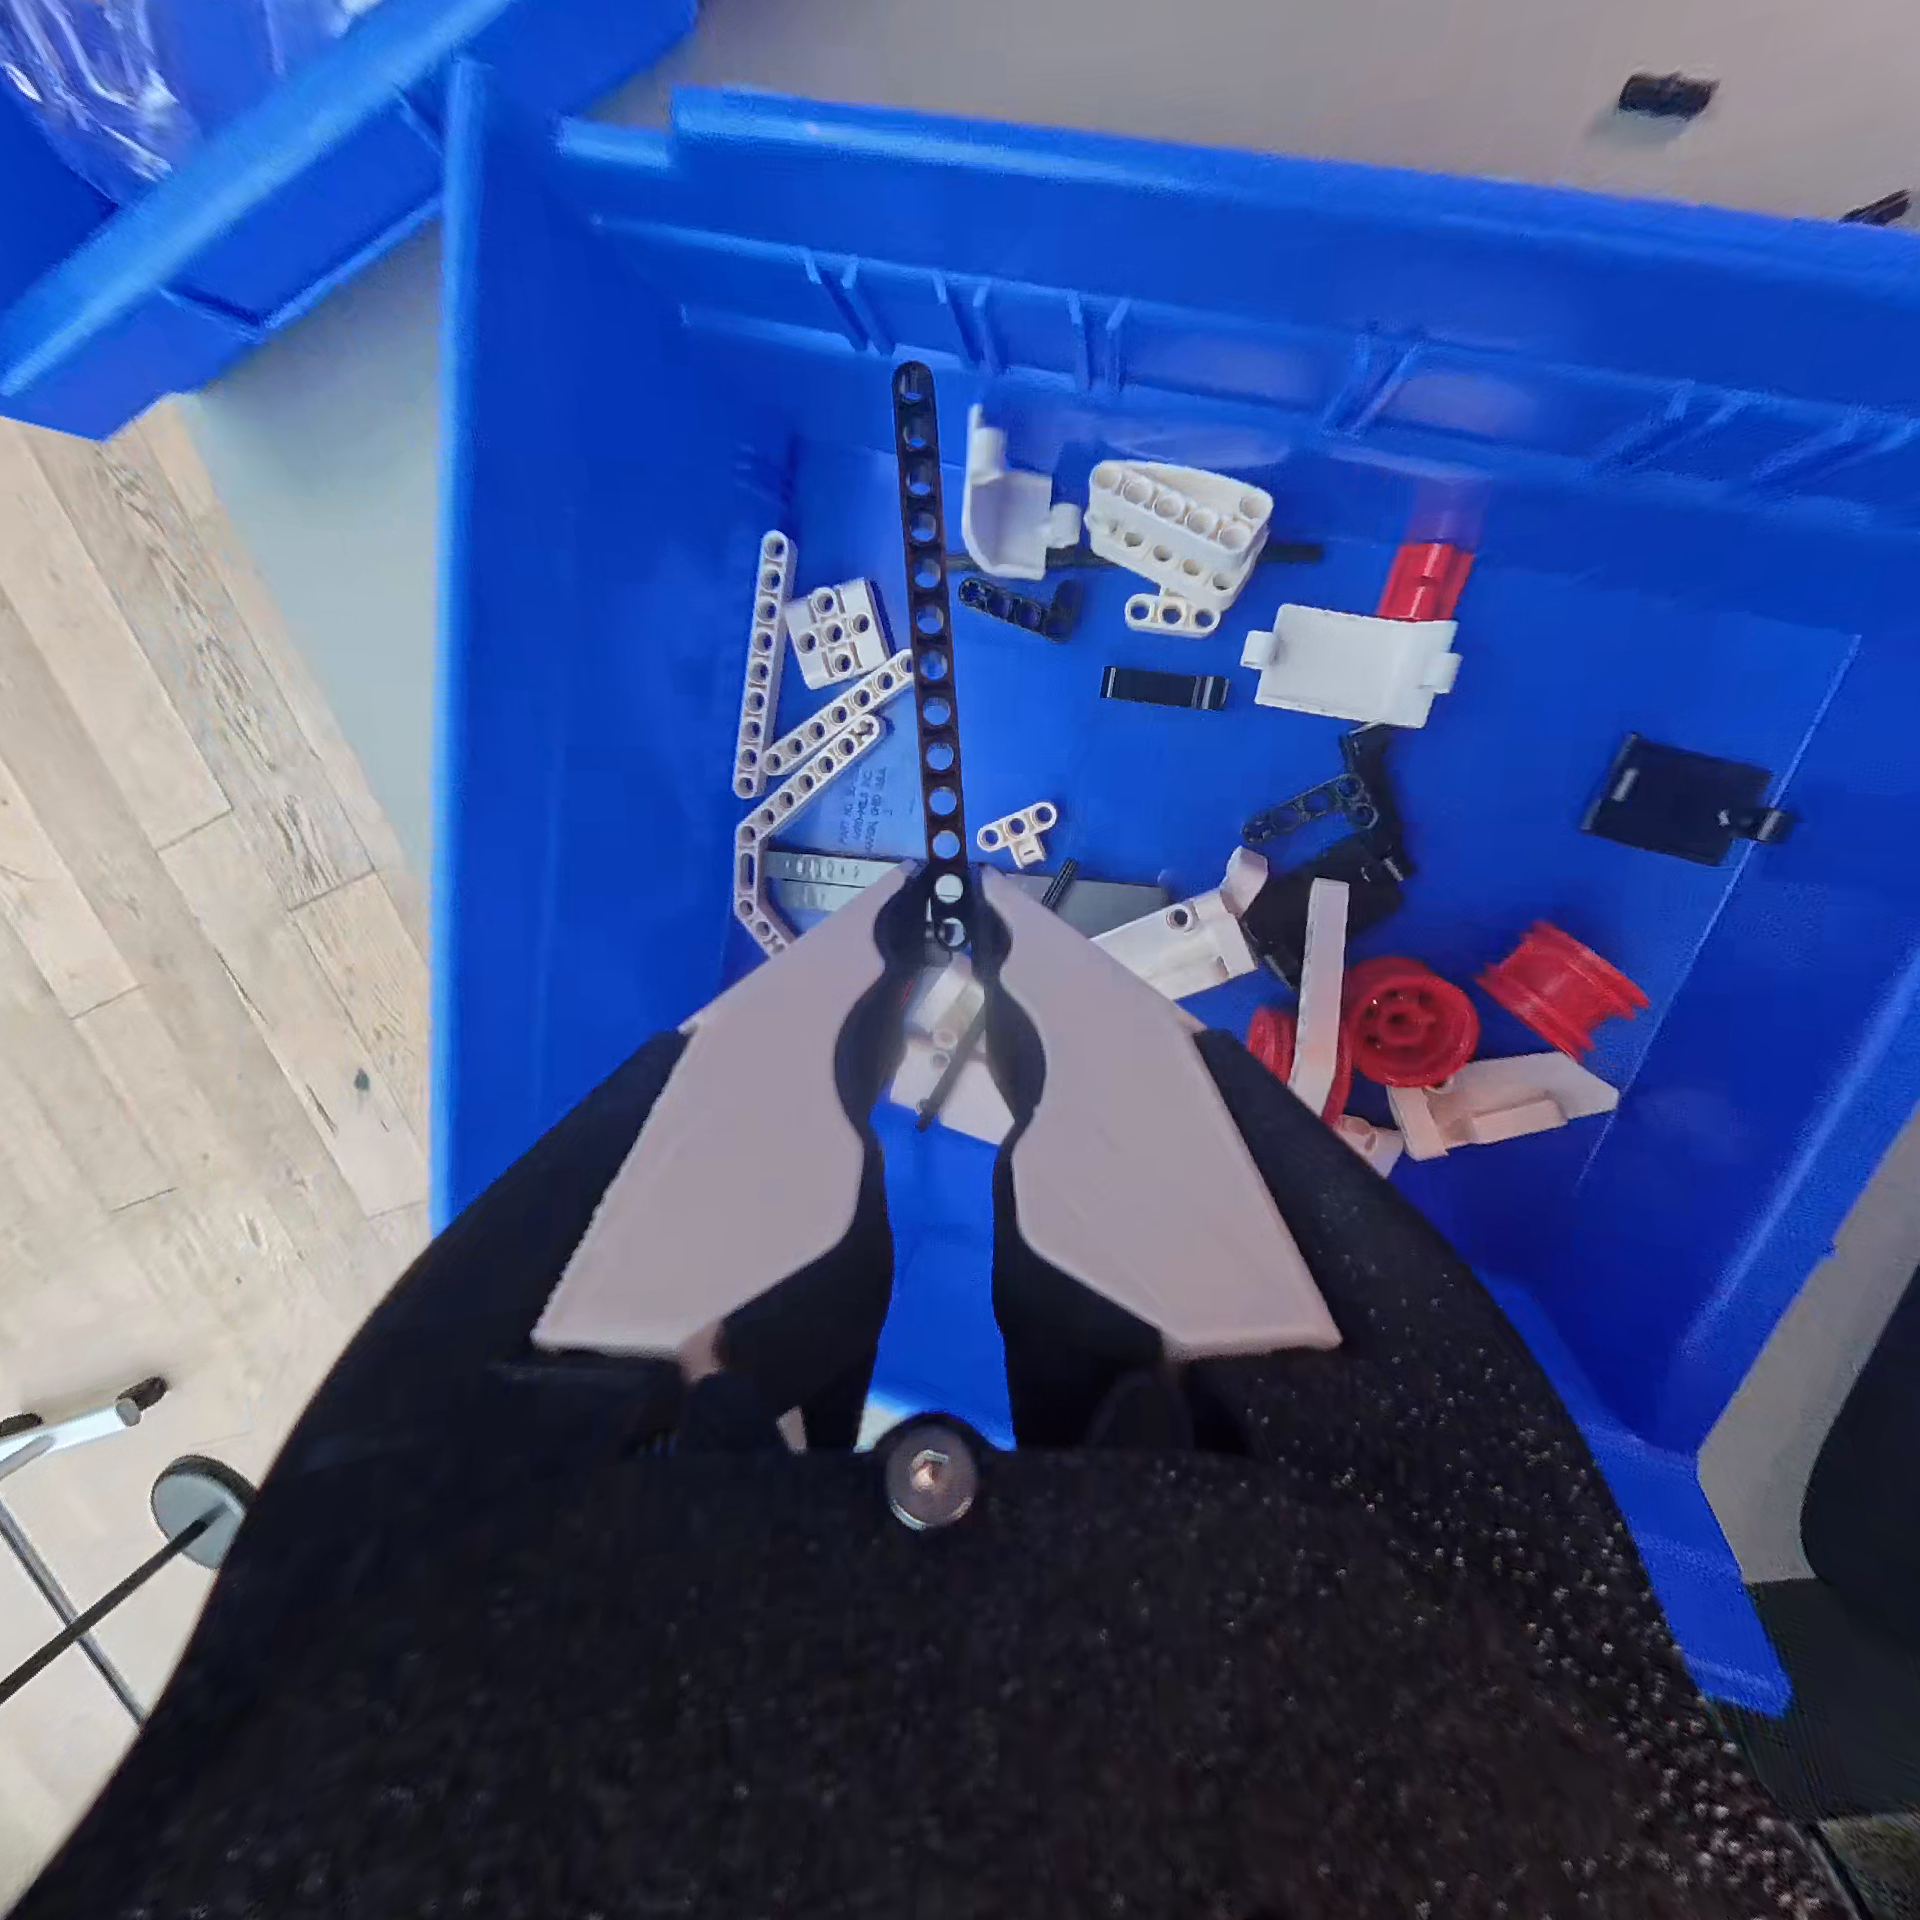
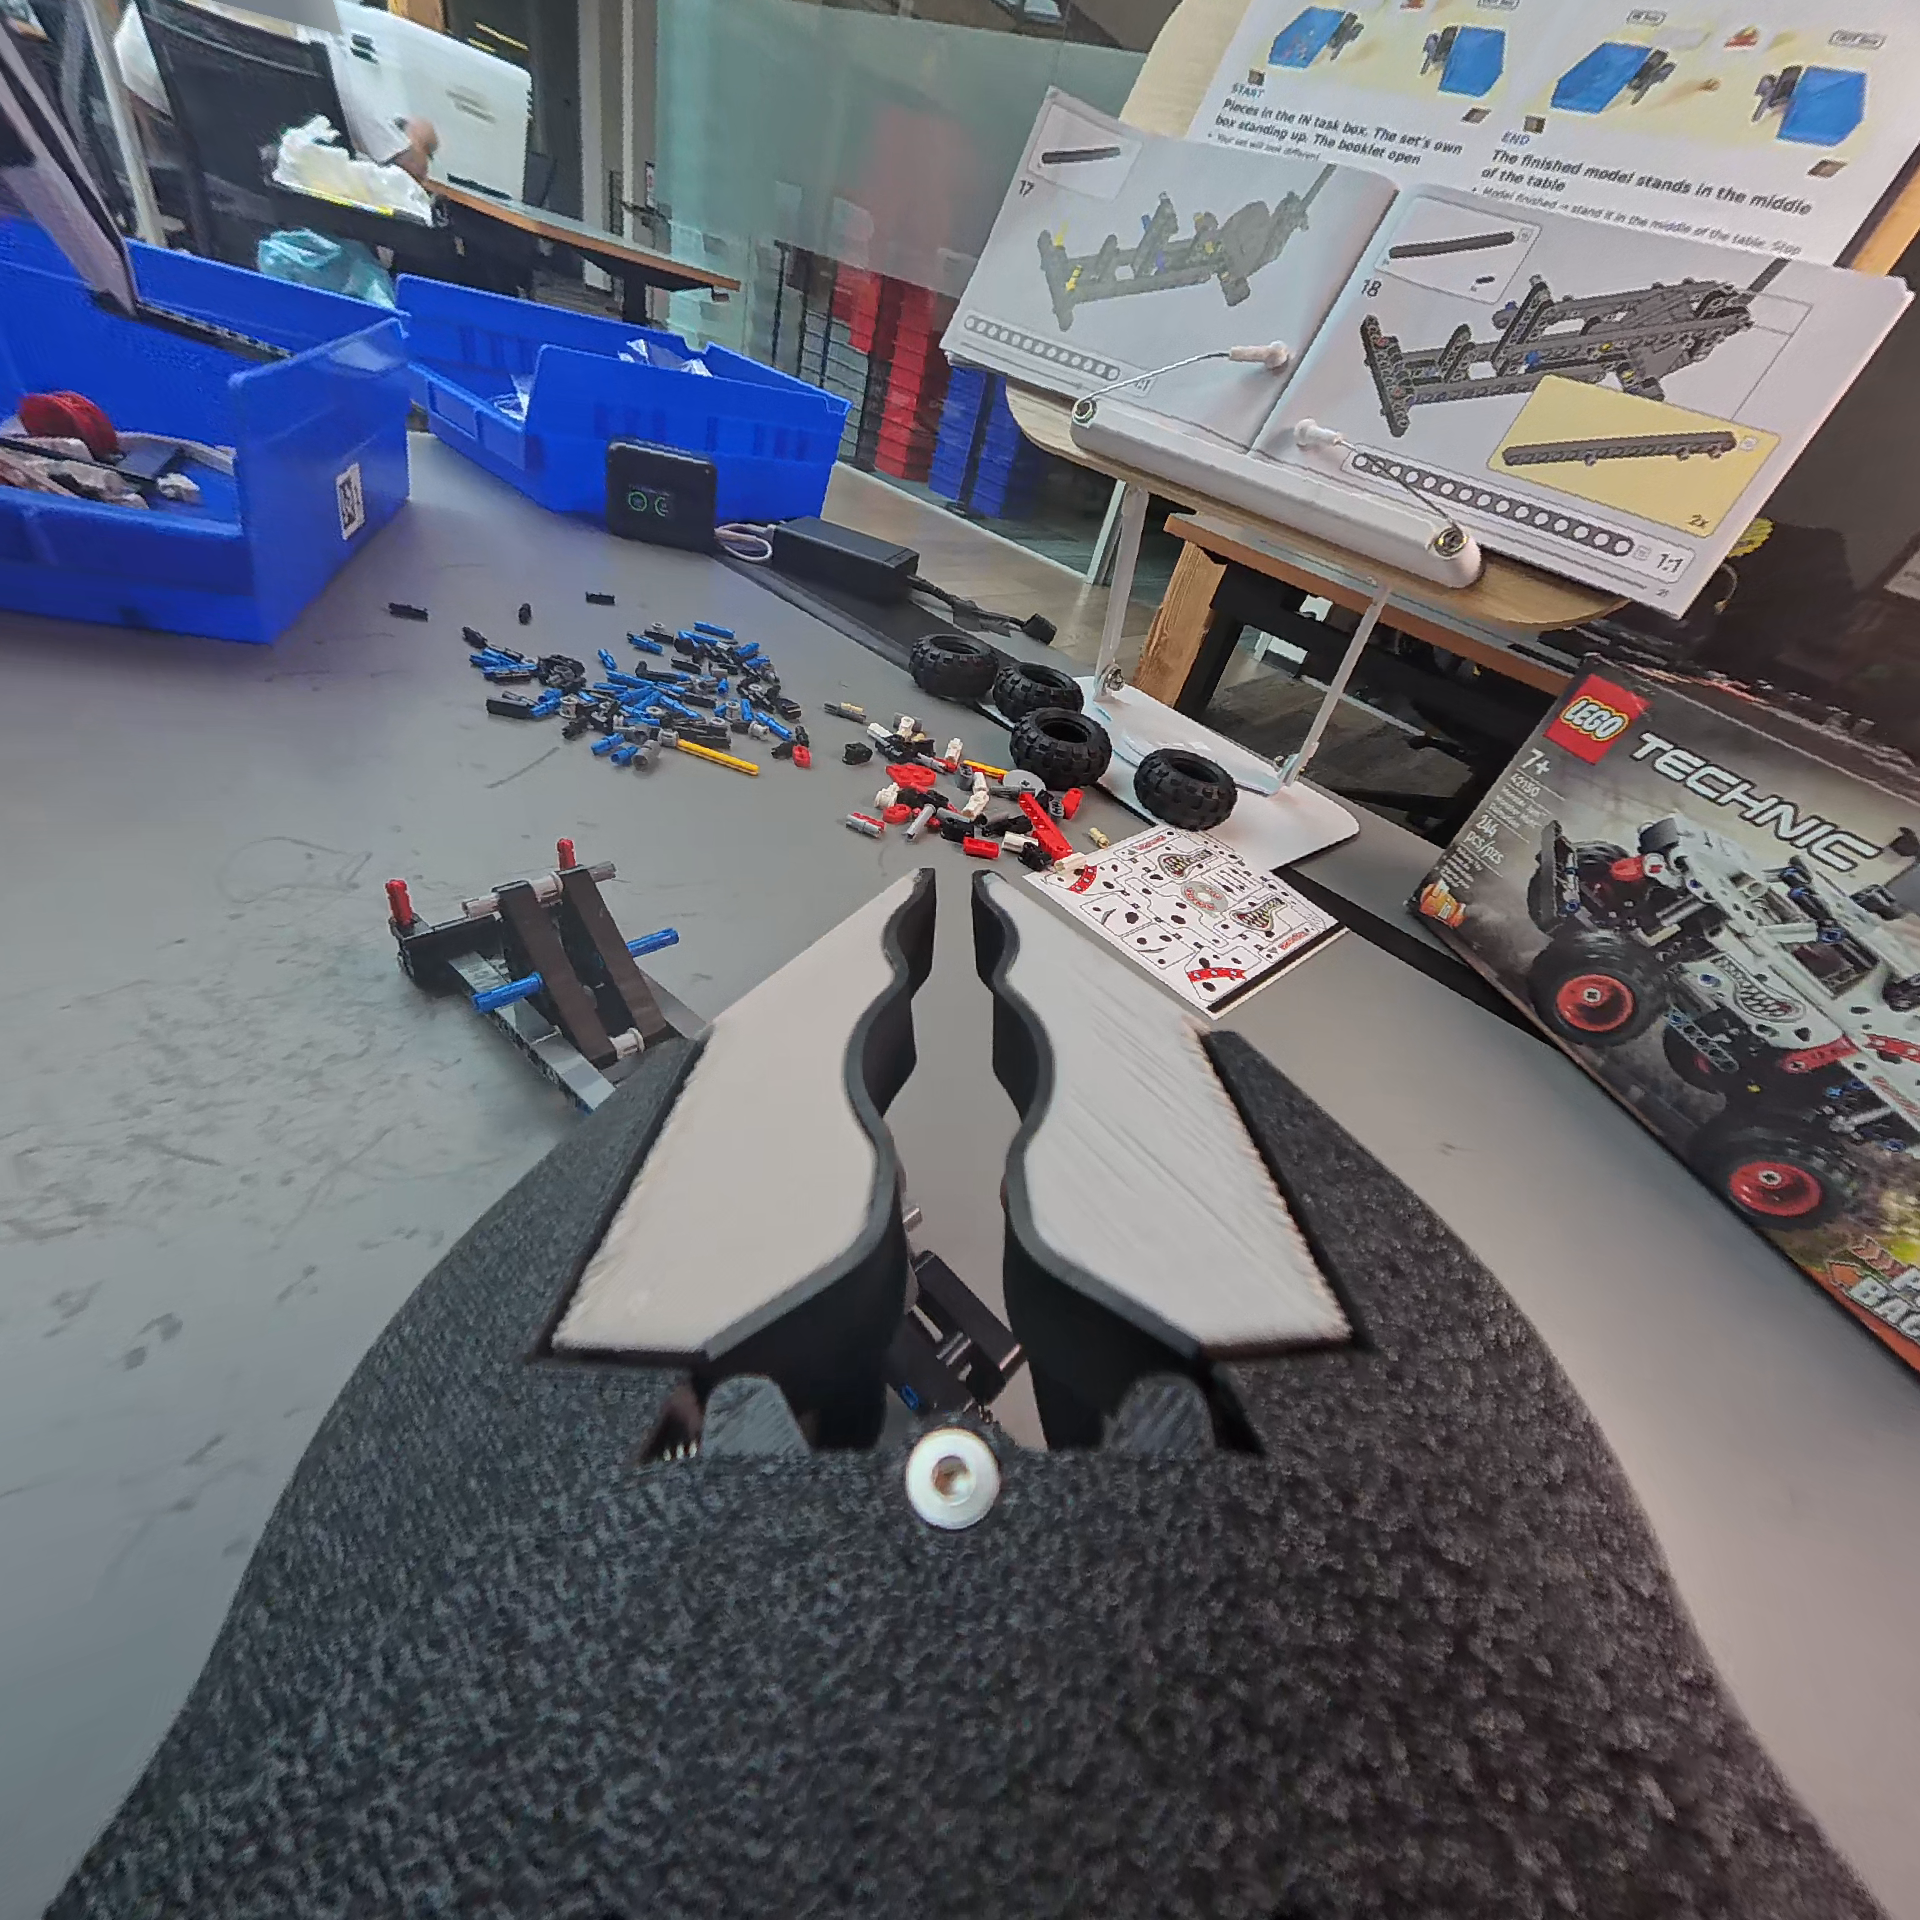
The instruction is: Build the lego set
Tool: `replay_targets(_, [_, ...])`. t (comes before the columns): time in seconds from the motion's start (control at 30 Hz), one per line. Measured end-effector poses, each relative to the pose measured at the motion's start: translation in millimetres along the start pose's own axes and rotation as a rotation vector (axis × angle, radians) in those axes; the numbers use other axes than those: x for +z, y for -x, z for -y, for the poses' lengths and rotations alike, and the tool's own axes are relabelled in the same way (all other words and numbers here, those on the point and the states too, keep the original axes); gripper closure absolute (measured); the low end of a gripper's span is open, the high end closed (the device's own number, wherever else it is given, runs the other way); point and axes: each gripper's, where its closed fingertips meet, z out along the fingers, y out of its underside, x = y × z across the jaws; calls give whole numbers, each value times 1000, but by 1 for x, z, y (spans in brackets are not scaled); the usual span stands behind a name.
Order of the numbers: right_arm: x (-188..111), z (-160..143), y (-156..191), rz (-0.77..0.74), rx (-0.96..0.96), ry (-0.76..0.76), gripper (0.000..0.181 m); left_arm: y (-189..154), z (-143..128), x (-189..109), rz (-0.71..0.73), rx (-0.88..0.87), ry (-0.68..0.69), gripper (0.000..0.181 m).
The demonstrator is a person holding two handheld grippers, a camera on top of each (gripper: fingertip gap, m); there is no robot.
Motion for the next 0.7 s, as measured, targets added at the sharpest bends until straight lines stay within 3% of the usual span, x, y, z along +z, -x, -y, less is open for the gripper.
replay_targets(0.1, [1,0,1,3,0,0,175,-6,9,-35,22,21,-114,172])
replay_targets(0.17, [1,1,3,5,-19,-3,175,-28,22,-59,-14,53,-221,172])
replay_targets(0.23, [0,5,5,12,-37,-19,175,-74,39,-82,-108,125,-334,172])
replay_targets(0.33, [-3,15,13,61,-57,-69,173,-178,58,-100,-331,277,-463,172])
replay_targets(0.43, [-4,14,25,149,-112,-45,169,-288,59,-91,-551,440,-505,172])
replay_targets(0.53, [-10,7,30,204,-192,15,160,-369,44,-57,-716,599,-437,172])
replay_targets(0.6, [-15,-6,34,258,-208,106,147,-404,31,-40,-823,705,-385,172])
replay_targets(0.7, [-22,-25,32,281,-237,223,133,-429,20,-18,-844,846,-320,172])
